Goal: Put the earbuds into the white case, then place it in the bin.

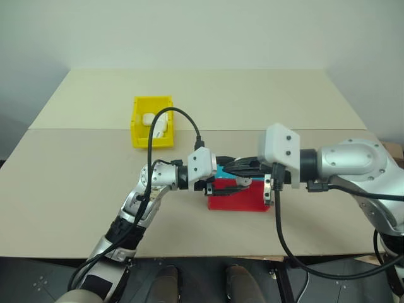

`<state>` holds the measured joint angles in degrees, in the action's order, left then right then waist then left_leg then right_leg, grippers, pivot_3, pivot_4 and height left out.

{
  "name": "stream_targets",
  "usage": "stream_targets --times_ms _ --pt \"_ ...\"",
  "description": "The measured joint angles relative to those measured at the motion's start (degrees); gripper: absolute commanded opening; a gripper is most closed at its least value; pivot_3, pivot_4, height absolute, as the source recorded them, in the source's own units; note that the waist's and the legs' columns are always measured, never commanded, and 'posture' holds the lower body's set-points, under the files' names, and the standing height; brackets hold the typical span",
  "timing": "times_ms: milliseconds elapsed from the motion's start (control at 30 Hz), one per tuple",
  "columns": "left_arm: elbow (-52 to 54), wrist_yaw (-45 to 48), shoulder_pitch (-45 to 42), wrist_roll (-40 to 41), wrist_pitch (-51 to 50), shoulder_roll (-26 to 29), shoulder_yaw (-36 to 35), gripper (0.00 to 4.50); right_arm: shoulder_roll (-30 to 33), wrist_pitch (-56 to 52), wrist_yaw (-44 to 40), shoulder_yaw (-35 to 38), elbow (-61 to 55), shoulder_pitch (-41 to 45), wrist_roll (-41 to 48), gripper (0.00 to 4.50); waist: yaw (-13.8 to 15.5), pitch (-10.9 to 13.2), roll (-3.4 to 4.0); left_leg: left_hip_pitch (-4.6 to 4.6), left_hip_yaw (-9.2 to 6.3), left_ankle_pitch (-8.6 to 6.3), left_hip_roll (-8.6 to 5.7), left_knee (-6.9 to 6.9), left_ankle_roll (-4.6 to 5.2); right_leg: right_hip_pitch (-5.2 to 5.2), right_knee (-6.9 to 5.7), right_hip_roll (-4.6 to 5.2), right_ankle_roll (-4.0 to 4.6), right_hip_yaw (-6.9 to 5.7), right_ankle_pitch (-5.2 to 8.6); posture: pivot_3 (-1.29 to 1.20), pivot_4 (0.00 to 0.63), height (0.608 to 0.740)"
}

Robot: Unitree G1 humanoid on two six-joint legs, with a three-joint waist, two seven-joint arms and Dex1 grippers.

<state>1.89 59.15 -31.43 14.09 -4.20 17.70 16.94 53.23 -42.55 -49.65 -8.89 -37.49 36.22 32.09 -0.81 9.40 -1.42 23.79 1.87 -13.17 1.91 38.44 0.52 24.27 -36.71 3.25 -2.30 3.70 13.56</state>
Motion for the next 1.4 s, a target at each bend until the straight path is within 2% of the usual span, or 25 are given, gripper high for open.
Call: stream_targets --times_ms 233,400,567,633,733,800,900,1100,1267,1400 --pt "0.0 0.4 0.9 2.1 -0.8 0.1 -1.2 2.76 1.6 2.2 -0.3 0.9 0.0 -3.2 -3.9 0.03 0.0 0.0 0.0 -0.01 0.0 0.0 0.0 0.05 0.0 -0.04 -0.02 0.0 0.0 -0.01 0.0 0.0 0.15 0.74" --pt "-0.2 0.3 0.9 2.2 -0.1 0.1 -2.4 2.76 1.6 2.5 -0.7 4.5 0.6 -4.5 -3.5 0.03 0.1 0.0 0.0 0.0 -0.01 0.0 -0.01 0.1 0.0 -0.05 -0.03 0.01 -0.01 -0.01 -0.01 0.0 0.15 0.74" --pt "0.4 -2.9 1.0 2.2 0.9 -0.4 -4.8 2.76 -2.7 2.7 0.5 10.8 1.0 -5.3 1.2 0.03 0.0 0.0 -0.01 -0.01 -0.04 0.0 0.0 0.13 0.0 -0.06 -0.07 0.0 -0.01 -0.01 -0.02 0.0 0.15 0.74" --pt "0.1 -8.4 0.1 -0.5 0.4 -0.6 -6.3 2.76 -3.1 2.4 1.8 14.5 1.3 -5.1 3.2 0.03 0.1 0.0 -0.02 -0.01 -0.07 0.0 -0.01 0.18 0.0 -0.09 -0.09 0.0 -0.03 -0.03 -0.03 0.0 0.15 0.74" --pt "-4.2 -21.2 -6.3 -8.7 -4.0 -0.4 -8.2 2.76 -2.7 1.9 3.4 17.9 2.2 -6.4 3.2 0.03 0.5 0.0 -0.04 0.0 -0.12 0.0 -0.05 0.32 0.0 -0.21 -0.05 0.01 -0.12 -0.09 -0.1 0.0 0.15 0.74" --pt "-12.9 -34.8 -13.2 -14.9 -5.9 -1.6 -11.0 2.76 -2.2 2.0 3.7 18.5 2.6 -10.1 2.3 0.03 0.8 0.0 -0.08 -0.01 -0.13 0.0 -0.07 0.35 0.0 -0.24 0.0 0.02 -0.18 -0.09 -0.13 0.0 0.15 0.74" --pt "-21.4 -48.2 -19.1 -18.1 -8.5 -3.5 -16.2 2.76 -2.2 2.0 3.8 17.9 3.4 -13.3 1.0 0.03 0.7 0.0 -0.08 0.09 -0.1 -0.02 -0.08 0.31 0.02 -0.11 0.03 0.04 -0.2 -0.03 -0.13 0.0 0.15 0.74" --pt "-37.2 -58.4 -24.9 -19.7 -9.8 -5.2 -18.7 2.76 -2.2 2.4 4.1 15.0 3.6 -14.4 -1.8 0.03 0.6 0.0 -0.11 0.34 -0.1 -0.02 -0.1 0.27 0.04 0.11 0.05 0.04 -0.19 -0.07 -0.14 0.0 0.15 0.74" --pt "-44.5 -59.3 -26.9 -19.7 -8.1 -4.4 -19.2 4.45 -2.2 2.4 4.4 14.4 3.7 -15.0 -3.1 0.0 0.7 0.0 -0.11 0.33 -0.09 -0.02 -0.13 0.28 0.03 0.08 0.05 0.08 -0.19 -0.09 -0.14 0.0 0.15 0.74" --pt "-46.7 -60.6 -26.9 -19.8 -6.2 -4.5 -19.1 4.48 -1.9 2.4 4.7 14.5 3.7 -16.2 -3.8 0.0 0.8 0.0 -0.11 0.34 -0.09 -0.02 -0.13 0.29 0.02 0.08 0.04 0.09 -0.2 -0.11 -0.15 0.0 0.15 0.74"
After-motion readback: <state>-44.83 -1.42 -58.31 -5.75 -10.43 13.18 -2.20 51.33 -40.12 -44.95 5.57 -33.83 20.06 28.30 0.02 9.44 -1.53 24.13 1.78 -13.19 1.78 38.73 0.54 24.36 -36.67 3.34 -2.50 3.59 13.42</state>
